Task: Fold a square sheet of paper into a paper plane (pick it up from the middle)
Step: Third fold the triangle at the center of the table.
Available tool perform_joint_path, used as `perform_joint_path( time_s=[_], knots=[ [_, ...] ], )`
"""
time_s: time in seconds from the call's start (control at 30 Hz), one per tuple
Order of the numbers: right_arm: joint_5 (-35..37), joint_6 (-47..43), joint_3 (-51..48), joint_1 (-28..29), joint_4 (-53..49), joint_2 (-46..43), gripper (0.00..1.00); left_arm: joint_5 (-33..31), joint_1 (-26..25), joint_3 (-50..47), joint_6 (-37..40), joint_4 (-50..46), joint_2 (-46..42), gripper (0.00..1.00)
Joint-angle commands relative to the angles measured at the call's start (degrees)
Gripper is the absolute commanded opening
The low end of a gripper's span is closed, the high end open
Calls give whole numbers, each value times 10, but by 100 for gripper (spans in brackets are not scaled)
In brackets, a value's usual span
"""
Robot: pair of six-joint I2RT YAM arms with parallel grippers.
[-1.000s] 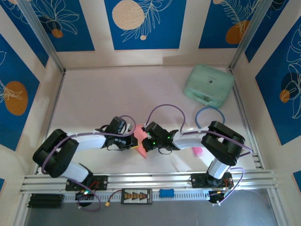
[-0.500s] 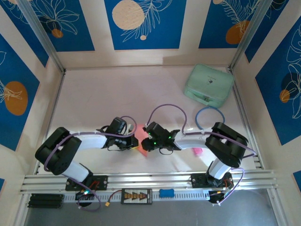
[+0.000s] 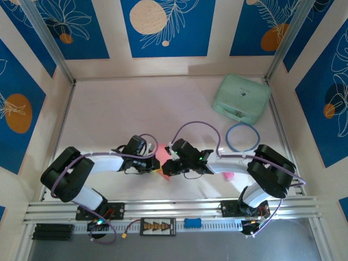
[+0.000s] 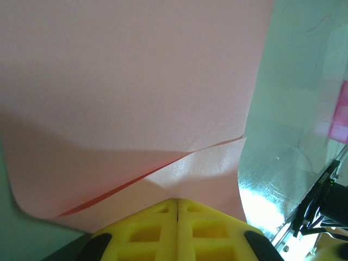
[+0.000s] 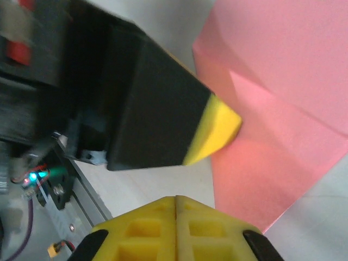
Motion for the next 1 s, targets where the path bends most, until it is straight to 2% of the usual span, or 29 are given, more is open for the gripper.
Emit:
perform_joint_path(
  time_s=[0.0, 0.2, 0.57, 0.97],
  knots=[
    [-36, 7, 40, 9, -33, 28, 6, -25, -3, -12, 14, -15, 14, 0],
    [-20, 2, 71, 16, -69, 59, 6, -24, -4, -14, 13, -13, 14, 0],
    [-21, 24, 38, 12, -60, 68, 5, -24, -3, -13, 14, -13, 16, 0],
    [-17, 49, -13, 15, -36, 11, 6, -28, -4, -10, 16, -15, 19, 0]
  ],
)
